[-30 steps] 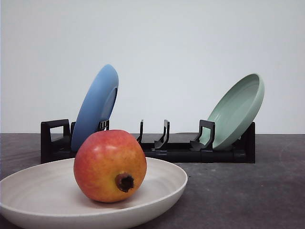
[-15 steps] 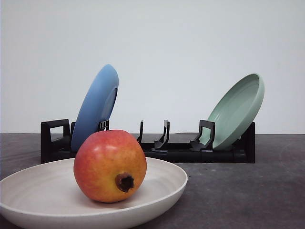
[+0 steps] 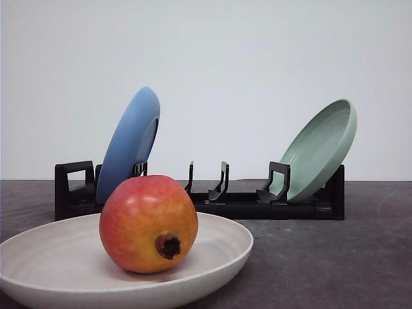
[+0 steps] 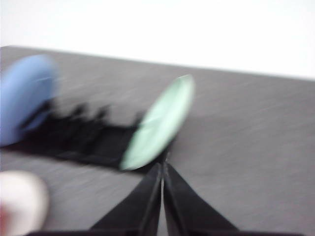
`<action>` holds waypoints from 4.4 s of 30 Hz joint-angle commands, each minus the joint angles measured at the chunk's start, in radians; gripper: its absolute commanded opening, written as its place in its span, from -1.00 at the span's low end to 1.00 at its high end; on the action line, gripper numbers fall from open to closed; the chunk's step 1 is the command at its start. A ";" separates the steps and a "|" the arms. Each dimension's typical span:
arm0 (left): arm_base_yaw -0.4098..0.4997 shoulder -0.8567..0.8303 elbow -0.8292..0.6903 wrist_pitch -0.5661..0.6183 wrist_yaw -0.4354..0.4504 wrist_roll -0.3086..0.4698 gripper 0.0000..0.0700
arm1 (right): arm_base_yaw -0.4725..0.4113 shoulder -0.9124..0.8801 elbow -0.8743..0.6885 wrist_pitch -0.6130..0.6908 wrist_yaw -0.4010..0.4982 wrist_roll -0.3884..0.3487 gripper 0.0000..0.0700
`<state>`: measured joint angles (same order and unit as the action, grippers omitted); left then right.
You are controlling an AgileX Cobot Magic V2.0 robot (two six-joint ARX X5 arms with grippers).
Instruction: Place pomegranate in white plate
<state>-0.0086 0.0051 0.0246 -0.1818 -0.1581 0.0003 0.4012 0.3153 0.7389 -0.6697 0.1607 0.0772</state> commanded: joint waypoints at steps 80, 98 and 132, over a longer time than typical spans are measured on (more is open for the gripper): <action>0.002 -0.002 -0.013 -0.004 0.090 0.011 -1.00 | -0.338 -0.312 -0.727 0.512 -0.108 -0.086 -1.00; 0.002 -0.002 -0.013 -0.006 0.132 0.011 -1.00 | -0.338 -0.312 -0.727 0.512 -0.108 -0.086 -1.00; 0.002 -0.002 -0.013 -0.005 0.132 0.011 -1.00 | -0.338 -0.312 -0.727 0.512 -0.108 -0.086 -1.00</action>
<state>-0.0086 0.0051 0.0231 -0.1860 -0.0284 0.0071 0.0643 0.0044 0.0151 -0.1638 0.0521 -0.0036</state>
